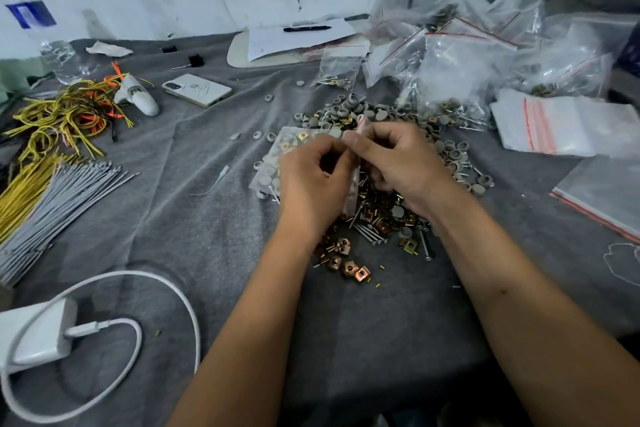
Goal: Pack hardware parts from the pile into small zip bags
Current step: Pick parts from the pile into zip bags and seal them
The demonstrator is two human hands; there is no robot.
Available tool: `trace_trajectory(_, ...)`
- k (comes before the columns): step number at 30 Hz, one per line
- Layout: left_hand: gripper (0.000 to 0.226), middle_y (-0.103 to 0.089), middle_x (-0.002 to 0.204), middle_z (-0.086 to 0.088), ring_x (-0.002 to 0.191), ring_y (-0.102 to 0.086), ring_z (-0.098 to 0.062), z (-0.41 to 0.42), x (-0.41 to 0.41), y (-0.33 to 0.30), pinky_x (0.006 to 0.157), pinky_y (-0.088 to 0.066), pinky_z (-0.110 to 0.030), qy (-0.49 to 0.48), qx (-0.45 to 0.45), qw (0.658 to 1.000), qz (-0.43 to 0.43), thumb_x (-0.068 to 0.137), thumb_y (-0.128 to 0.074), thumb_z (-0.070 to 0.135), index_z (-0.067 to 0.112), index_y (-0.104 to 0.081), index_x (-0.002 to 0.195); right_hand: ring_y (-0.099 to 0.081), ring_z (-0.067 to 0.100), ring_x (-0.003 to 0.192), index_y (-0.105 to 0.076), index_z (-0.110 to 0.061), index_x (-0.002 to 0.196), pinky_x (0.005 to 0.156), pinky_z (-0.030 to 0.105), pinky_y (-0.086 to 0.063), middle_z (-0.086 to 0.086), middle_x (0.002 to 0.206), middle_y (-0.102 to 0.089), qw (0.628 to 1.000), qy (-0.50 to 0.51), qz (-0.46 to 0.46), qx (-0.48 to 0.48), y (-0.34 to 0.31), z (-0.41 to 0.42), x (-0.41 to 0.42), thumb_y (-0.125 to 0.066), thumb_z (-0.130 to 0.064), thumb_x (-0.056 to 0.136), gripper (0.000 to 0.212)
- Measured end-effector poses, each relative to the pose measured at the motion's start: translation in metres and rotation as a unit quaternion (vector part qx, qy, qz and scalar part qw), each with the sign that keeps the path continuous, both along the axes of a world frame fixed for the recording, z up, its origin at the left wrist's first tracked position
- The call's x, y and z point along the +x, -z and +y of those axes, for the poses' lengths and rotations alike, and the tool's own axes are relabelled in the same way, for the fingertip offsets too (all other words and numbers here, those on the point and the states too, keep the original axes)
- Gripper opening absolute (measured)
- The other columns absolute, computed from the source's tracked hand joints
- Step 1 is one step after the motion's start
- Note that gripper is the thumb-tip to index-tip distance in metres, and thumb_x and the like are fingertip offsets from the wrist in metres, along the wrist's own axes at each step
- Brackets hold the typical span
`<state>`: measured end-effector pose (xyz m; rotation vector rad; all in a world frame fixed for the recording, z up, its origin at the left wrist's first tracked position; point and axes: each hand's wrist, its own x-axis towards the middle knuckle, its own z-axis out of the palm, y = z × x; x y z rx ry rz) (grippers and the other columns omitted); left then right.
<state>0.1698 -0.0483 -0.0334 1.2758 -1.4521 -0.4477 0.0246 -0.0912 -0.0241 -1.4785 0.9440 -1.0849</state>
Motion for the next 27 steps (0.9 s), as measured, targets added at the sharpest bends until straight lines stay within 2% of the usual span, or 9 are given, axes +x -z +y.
trace_trajectory(6, 0.022, -0.066, 0.066, -0.006, 0.064, -0.065, -0.026, 0.000, 0.010, 0.000, 0.063, -0.055, -0.045, 0.041, 0.038, 0.997, -0.046, 0.097, -0.068, 0.011, 0.009, -0.065, 0.075, -0.049, 0.013, 0.046, -0.062, 0.012, 0.085, 0.037, 0.020, -0.034, 0.008, 0.063, -0.061, 1.000, -0.024, 0.002, -0.011, 0.003, -0.004, -0.003, -0.065, -0.014, 0.100, 0.030)
trace_trajectory(9, 0.021, -0.058, 0.064, 0.004, 0.062, -0.053, -0.011, 0.002, 0.011, -0.004, 0.060, -0.045, -0.030, 0.013, -0.017, 0.996, -0.085, 0.094, -0.065, 0.013, 0.011, -0.060, 0.074, -0.053, 0.013, 0.048, -0.065, 0.011, 0.088, 0.038, 0.021, -0.038, 0.007, 0.067, -0.064, 0.998, -0.045, -0.014, -0.032, 0.001, -0.003, -0.004, -0.064, -0.012, 0.100, 0.026)
trace_trajectory(12, 0.022, -0.050, 0.060, 0.008, 0.056, -0.045, -0.007, 0.001, 0.015, -0.008, 0.053, -0.036, -0.023, -0.052, -0.045, 0.996, -0.057, 0.090, -0.062, 0.011, 0.014, -0.054, 0.070, -0.053, 0.015, 0.047, -0.067, 0.003, 0.081, 0.038, 0.023, -0.039, 0.007, 0.063, -0.065, 0.998, -0.033, -0.003, -0.052, -0.002, -0.003, -0.008, -0.068, -0.012, 0.098, 0.023)
trace_trajectory(14, 0.019, -0.051, 0.058, 0.008, 0.053, -0.045, -0.006, 0.000, 0.021, -0.009, 0.050, -0.036, -0.022, -0.103, -0.059, 0.991, -0.054, 0.085, -0.062, 0.010, 0.015, -0.054, 0.068, -0.051, 0.011, 0.045, -0.064, -0.006, 0.069, 0.041, 0.023, -0.040, 0.005, 0.058, -0.063, 0.989, 0.019, 0.082, -0.118, -0.002, -0.002, -0.010, -0.074, -0.010, 0.091, 0.025)
trace_trajectory(16, 0.016, -0.054, 0.060, 0.004, 0.054, -0.048, -0.012, 0.002, 0.022, -0.010, 0.051, -0.041, -0.034, -0.143, -0.083, 0.980, -0.111, 0.082, -0.064, 0.009, 0.012, -0.055, 0.068, -0.047, 0.009, 0.047, -0.057, -0.009, 0.061, 0.048, 0.026, -0.039, 0.002, 0.055, -0.058, 0.951, 0.098, 0.200, -0.214, 0.000, -0.001, -0.006, -0.076, -0.008, 0.079, 0.026)
trace_trajectory(18, 0.015, -0.055, 0.063, 0.000, 0.056, -0.050, -0.021, 0.006, 0.016, -0.011, 0.052, -0.043, -0.041, -0.168, -0.115, 0.966, -0.157, 0.082, -0.065, 0.009, 0.009, -0.056, 0.070, -0.047, 0.017, 0.053, -0.053, -0.011, 0.064, 0.051, 0.032, -0.039, 0.002, 0.058, -0.054, 0.917, 0.166, 0.250, -0.262, 0.000, 0.001, -0.001, -0.071, -0.007, 0.074, 0.021)
trace_trajectory(20, 0.015, -0.056, 0.065, 0.000, 0.057, -0.052, -0.022, 0.008, 0.012, -0.011, 0.053, -0.045, -0.043, -0.173, -0.134, 0.962, -0.163, 0.083, -0.065, 0.011, 0.009, -0.056, 0.071, -0.047, 0.017, 0.057, -0.054, -0.011, 0.073, 0.051, 0.033, -0.041, 0.003, 0.065, -0.055, 0.919, 0.200, 0.225, -0.254, 0.000, 0.002, 0.001, -0.067, -0.006, 0.077, 0.014)
trace_trajectory(23, 0.018, -0.058, 0.067, 0.003, 0.061, -0.054, -0.020, 0.007, 0.005, -0.008, 0.059, -0.047, -0.045, -0.131, -0.119, 0.972, -0.154, 0.083, -0.071, 0.017, 0.012, -0.055, 0.074, -0.054, 0.015, 0.063, -0.056, -0.008, 0.088, 0.055, 0.035, -0.048, 0.008, 0.078, -0.061, 0.952, 0.190, 0.143, -0.193, -0.001, 0.002, 0.002, -0.063, -0.005, 0.085, 0.008)
trace_trajectory(27, 0.027, -0.056, 0.063, 0.007, 0.060, -0.055, -0.015, 0.006, -0.004, -0.003, 0.059, -0.045, -0.036, -0.080, -0.044, 0.984, -0.153, 0.081, -0.076, 0.026, 0.017, -0.052, 0.072, -0.068, 0.027, 0.077, -0.055, -0.010, 0.089, 0.069, 0.044, -0.059, 0.013, 0.085, -0.066, 0.961, 0.187, 0.103, -0.174, -0.001, 0.001, 0.005, -0.072, -0.004, 0.086, 0.018)
